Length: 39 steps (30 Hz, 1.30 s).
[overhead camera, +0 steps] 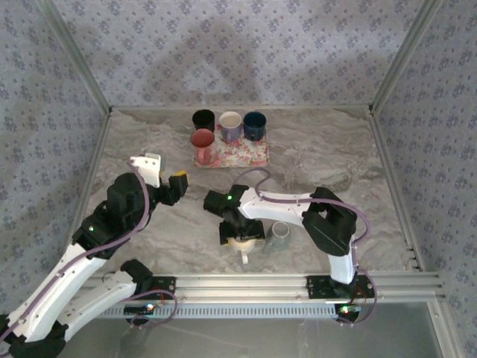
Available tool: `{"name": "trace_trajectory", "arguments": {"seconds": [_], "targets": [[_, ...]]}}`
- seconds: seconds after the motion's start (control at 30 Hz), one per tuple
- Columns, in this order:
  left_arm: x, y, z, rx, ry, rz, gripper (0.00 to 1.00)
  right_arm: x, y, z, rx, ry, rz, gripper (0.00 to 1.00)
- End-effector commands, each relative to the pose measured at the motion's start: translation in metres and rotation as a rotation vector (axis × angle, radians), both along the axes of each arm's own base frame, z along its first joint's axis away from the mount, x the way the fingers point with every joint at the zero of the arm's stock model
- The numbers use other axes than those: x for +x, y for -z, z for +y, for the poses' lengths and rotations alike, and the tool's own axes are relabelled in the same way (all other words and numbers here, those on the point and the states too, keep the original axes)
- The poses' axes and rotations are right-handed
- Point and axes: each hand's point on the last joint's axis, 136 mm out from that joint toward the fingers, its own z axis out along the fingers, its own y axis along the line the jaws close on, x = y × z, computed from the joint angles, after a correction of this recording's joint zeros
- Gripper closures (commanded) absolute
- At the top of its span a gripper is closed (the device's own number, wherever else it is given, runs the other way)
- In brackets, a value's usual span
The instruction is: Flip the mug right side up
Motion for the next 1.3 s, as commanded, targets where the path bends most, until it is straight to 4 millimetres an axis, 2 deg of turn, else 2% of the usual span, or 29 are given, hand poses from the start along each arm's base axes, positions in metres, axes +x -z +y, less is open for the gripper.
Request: {"name": "trace_trajectory", "arguments": {"seconds": [0.0, 0.2, 0.33, 0.4, 0.57, 0.73, 0.9, 1.0, 1.03, 1.13, 1.27], "targets": [[0.000, -0.003, -0.001, 0.008, 0.004, -0.028, 0.33, 0.005, -0.022, -0.002, -0.011, -0.021, -0.038, 0.34], [0.001, 0.000, -0.003, 0.016, 0.010, -0.018, 0.33, 0.021, -0.063, 0.005, 0.123, 0.005, -0.129, 0.43], [0.002, 0.005, -0.011, 0.023, 0.045, 0.002, 0.33, 0.037, -0.101, 0.018, 0.287, -0.039, -0.228, 0.46], [0.000, 0.008, -0.021, 0.015, 0.096, 0.018, 0.32, 0.047, -0.126, 0.019, 0.345, -0.068, -0.296, 0.46], [-0.006, 0.001, -0.041, -0.031, 0.195, 0.049, 0.30, 0.078, -0.196, 0.003, 0.501, -0.071, -0.516, 0.50], [-0.020, -0.004, -0.084, -0.169, 0.391, 0.170, 0.26, 0.103, -0.261, -0.031, 0.724, 0.001, -0.671, 0.54], [-0.029, -0.013, -0.128, -0.396, 0.573, 0.290, 0.22, 0.108, -0.315, -0.052, 0.966, 0.005, -0.817, 0.54], [-0.037, -0.028, -0.153, -0.558, 0.714, 0.331, 0.21, 0.103, -0.341, -0.068, 1.081, -0.007, -0.892, 0.54], [-0.039, -0.034, -0.160, -0.612, 0.759, 0.343, 0.21, 0.101, -0.338, -0.071, 1.104, -0.009, -0.896, 0.53], [-0.041, -0.048, -0.175, -0.728, 0.861, 0.375, 0.21, 0.094, -0.358, -0.079, 1.194, -0.030, -0.968, 0.54], [-0.043, -0.063, -0.188, -0.821, 0.965, 0.400, 0.21, 0.082, -0.373, -0.081, 1.285, -0.062, -1.009, 0.53]]}}
